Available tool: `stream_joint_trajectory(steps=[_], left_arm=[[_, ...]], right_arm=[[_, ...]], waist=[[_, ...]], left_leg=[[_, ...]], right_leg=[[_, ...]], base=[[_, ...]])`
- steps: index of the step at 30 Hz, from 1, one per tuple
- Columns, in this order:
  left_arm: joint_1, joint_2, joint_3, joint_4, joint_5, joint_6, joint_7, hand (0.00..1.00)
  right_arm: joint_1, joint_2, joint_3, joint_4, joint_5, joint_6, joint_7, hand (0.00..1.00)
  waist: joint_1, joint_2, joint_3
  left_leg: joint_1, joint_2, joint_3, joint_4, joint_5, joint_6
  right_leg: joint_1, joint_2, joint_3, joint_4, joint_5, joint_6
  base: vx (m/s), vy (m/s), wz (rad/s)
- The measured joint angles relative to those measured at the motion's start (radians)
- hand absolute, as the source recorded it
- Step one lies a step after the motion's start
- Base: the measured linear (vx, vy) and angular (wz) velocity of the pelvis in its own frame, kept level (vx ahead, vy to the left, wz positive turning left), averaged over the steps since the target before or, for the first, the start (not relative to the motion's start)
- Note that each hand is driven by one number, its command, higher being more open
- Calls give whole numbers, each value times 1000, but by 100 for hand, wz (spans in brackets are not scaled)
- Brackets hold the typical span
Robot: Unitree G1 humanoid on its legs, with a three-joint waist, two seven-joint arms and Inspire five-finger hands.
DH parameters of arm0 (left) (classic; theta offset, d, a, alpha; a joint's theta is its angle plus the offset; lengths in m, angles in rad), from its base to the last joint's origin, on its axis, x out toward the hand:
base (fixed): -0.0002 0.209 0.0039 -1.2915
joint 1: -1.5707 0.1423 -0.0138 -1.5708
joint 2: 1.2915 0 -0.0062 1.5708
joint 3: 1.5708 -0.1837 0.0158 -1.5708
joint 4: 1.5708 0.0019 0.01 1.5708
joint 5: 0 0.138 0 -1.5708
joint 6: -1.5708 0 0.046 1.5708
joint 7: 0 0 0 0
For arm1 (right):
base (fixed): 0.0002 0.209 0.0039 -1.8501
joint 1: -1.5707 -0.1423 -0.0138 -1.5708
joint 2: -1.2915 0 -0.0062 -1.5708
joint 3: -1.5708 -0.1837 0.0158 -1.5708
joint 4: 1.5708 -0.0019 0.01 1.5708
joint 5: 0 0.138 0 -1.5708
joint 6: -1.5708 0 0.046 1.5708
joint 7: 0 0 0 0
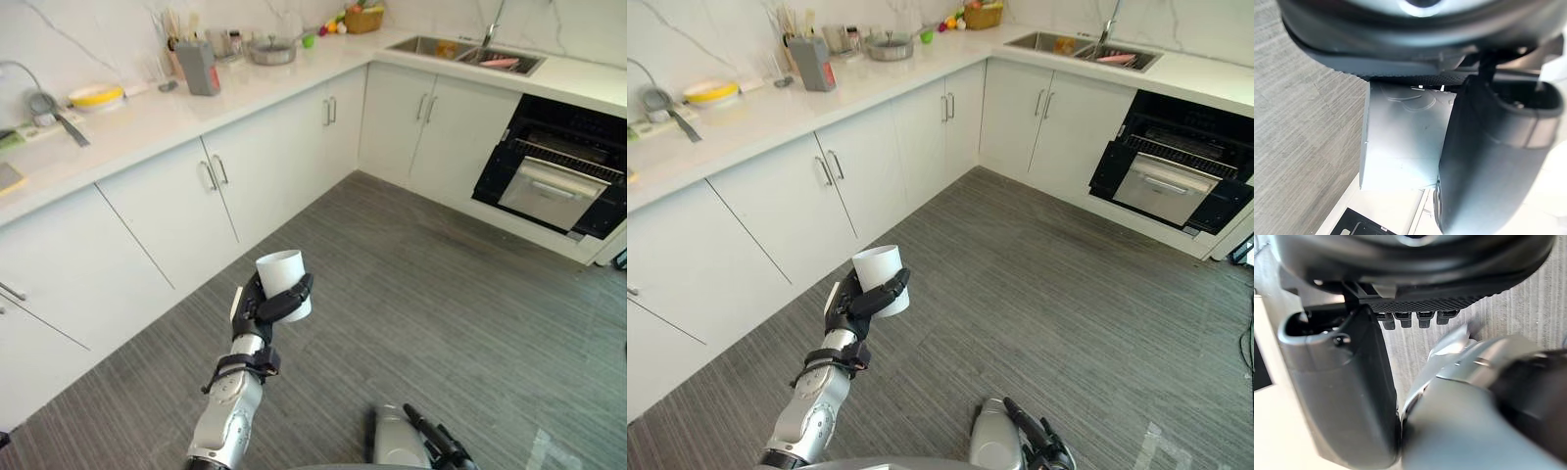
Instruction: Walk over to the sink, pick up the cup, carry it to the dishwasher, place the cup inside the dishwasher, then close the dishwasher door
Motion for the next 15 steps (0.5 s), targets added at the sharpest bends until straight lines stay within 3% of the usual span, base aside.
stream_joint_trajectory(steps=[1, 3, 4, 6, 7, 8, 9, 10, 11, 12, 13, 14, 15], left_arm=[[3, -15, -15, -1, 1, 5, -6, 0], [5, -10, -39, -3, 2, 2, -18, 0], [7, -11, -45, -1, 2, 1, -23, 0], [34, -11, -59, -1, 2, -4, -33, 0], [39, -14, -67, -1, 2, -7, -36, 0], [50, -24, -77, -2, 2, -14, -52, 0], [71, -37, -67, -6, 3, -22, -61, 0], [85, -40, -55, -11, 3, -23, -65, 0], [96, -44, -32, -18, 3, -28, -74, 0], [91, -45, -18, -31, 1, -28, -77, 0], [93, -45, -10, -40, 1, -28, -79, 0], [97, -47, 6, -49, 1, -28, -80, 0], [100, -47, 20, -53, 1, -28, -81, 0]], right_arm=[[1, -8, 0, -8, 5, -11, -9, 100], [14, -10, 4, -63, 8, -32, -28, 100], [18, -9, 11, -89, 8, -41, -33, 100], [37, 6, 37, -225, 18, -73, -56, 100], [48, 6, 40, -262, 17, -78, -59, 100], [62, 5, 40, -322, 9, -88, -65, 100], [66, 1, 43, -360, 0, -101, -67, 100], [67, -1, 48, -374, -3, -111, -67, 100], [63, -4, 58, -402, -2, -139, -63, 100], [40, -6, 55, -418, 8, -163, -61, 100], [27, -9, 55, -422, 17, -171, -58, 100], [-1, -20, 58, -431, 36, -183, -51, 100], [-26, -22, 64, -446, 66, -191, -46, 100]], waist=[[1, 26, -5], [8, 62, -22], [9, 64, -23], [2, 64, -23], [1, 68, -21], [4, 83, -17], [12, 95, -15], [22, 94, -16], [39, 87, -11], [47, 90, -8], [53, 82, -3], [69, 68, 6], [86, 65, 8]], left_leg=[[25, 19, -4, -27, -20, -12], [48, 51, -15, -37, -20, -36], [47, 61, -18, -9, -18, -34], [-44, 120, -18, 274, 27, -29], [-72, 145, -20, 357, 60, -54], [-126, 195, -27, 527, 177, -80], [-173, 250, -20, 660, 385, -75], [-196, 272, -17, 712, 531, -63], [-278, 309, -34, 847, 550, -59], [-397, 318, -51, 947, 334, -28], [-442, 311, -48, 938, 272, 2], [-510, 286, -43, 840, 196, -1], [-545, 241, -50, 647, 164, -17]], right_leg=[[-5, 25, -3, 21, 49, -25], [-35, 73, 43, 102, 53, -49], [-42, 80, 43, 134, 29, -83], [-17, 97, 37, 196, -53, -100], [6, 106, 36, 192, -71, -101], [65, 137, 35, 162, -102, -110], [145, 178, 49, 104, -116, -118], [190, 194, 69, 65, -115, -123], [257, 213, 103, 4, -120, -127], [308, 220, 123, -31, -135, -133], [333, 218, 139, -44, -144, -134], [378, 211, 171, -55, -162, -133], [415, 197, 210, -49, -187, -119]], base=[[485, -98, 14], [478, -106, -1], [520, -193, -14], [483, -243, -17], [466, -212, -11], [489, -168, -30], [609, -134, -46], [531, -70, -71], [593, -46, -70], [475, -30, -66], [554, -24, -68], [492, 44, -87], [494, 77, -92]])
